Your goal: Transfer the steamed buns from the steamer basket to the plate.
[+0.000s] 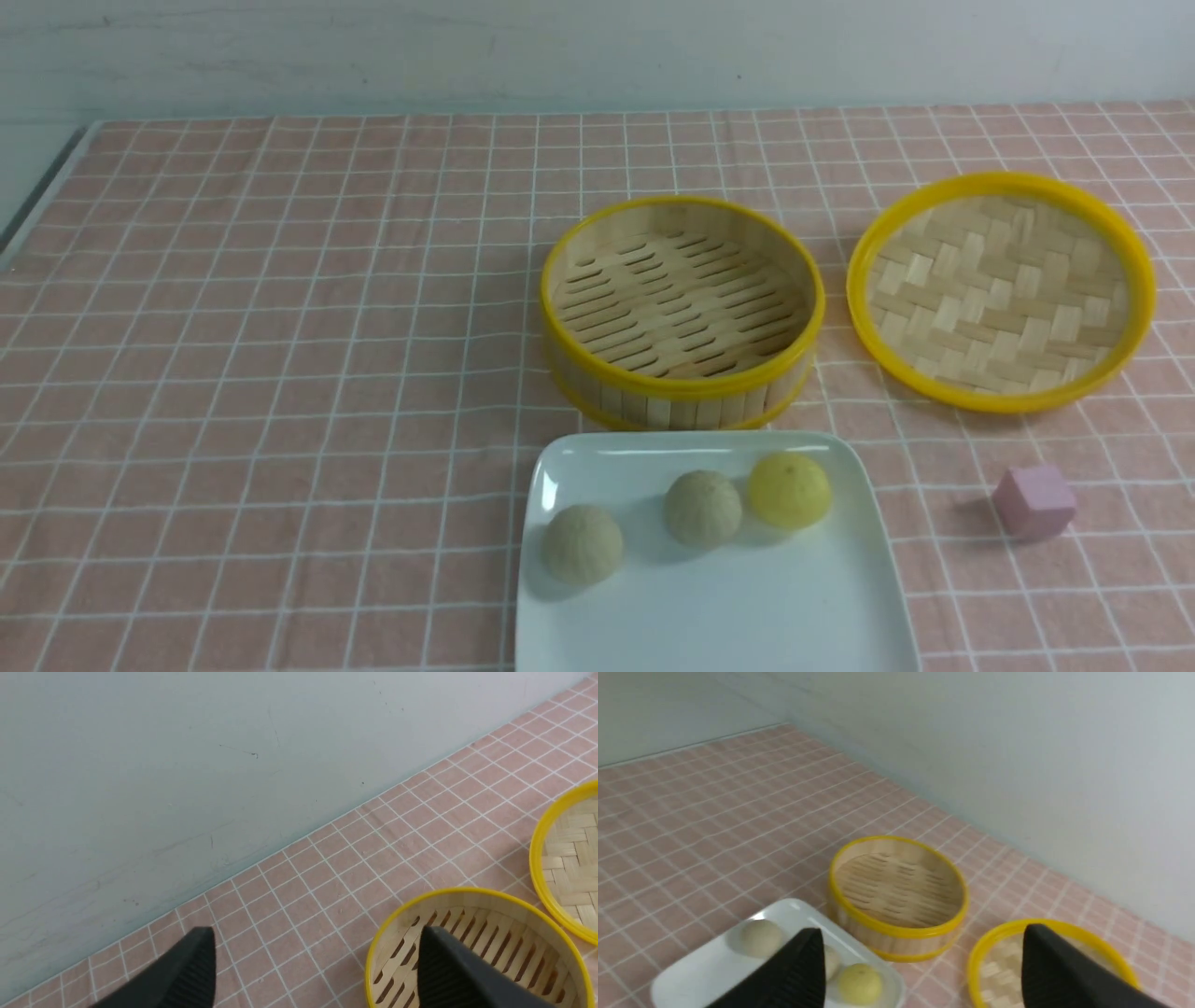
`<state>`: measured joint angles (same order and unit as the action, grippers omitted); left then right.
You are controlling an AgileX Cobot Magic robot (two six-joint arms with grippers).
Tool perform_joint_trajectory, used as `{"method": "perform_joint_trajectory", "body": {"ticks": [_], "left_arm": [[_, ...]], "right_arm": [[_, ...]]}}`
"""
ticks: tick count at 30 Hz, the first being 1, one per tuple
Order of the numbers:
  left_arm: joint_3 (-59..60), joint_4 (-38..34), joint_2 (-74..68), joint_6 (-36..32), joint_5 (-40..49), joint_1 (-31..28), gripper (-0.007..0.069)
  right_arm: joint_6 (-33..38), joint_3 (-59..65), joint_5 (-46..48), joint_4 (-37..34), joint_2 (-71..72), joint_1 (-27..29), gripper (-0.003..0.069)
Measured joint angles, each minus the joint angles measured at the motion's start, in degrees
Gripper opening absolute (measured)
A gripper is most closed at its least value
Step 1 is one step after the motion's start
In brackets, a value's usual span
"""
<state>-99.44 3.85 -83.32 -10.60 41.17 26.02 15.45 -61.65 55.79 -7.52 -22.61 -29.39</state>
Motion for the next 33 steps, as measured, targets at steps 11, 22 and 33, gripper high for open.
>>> {"method": "perform_joint_trajectory", "body": {"ticks": [11, 22, 33], "left_arm": [[0.0, -1.9, 0.0, 0.0, -0.3, 0.0, 0.0567], [0.0, -2.2, 0.0, 0.0, -0.3, 0.0, 0.0567], [0.0, -2.2, 0.0, 0.0, -0.3, 0.0, 0.0524]], "right_arm": [[-0.6, 39.6, -41.8, -5.1, 13.8, 0.0, 0.0549], [-0.7, 53.3, -55.4, -6.2, 14.0, 0.0, 0.0549], [-0.7, 53.3, -49.4, -6.3, 14.0, 0.0, 0.0549]]}}
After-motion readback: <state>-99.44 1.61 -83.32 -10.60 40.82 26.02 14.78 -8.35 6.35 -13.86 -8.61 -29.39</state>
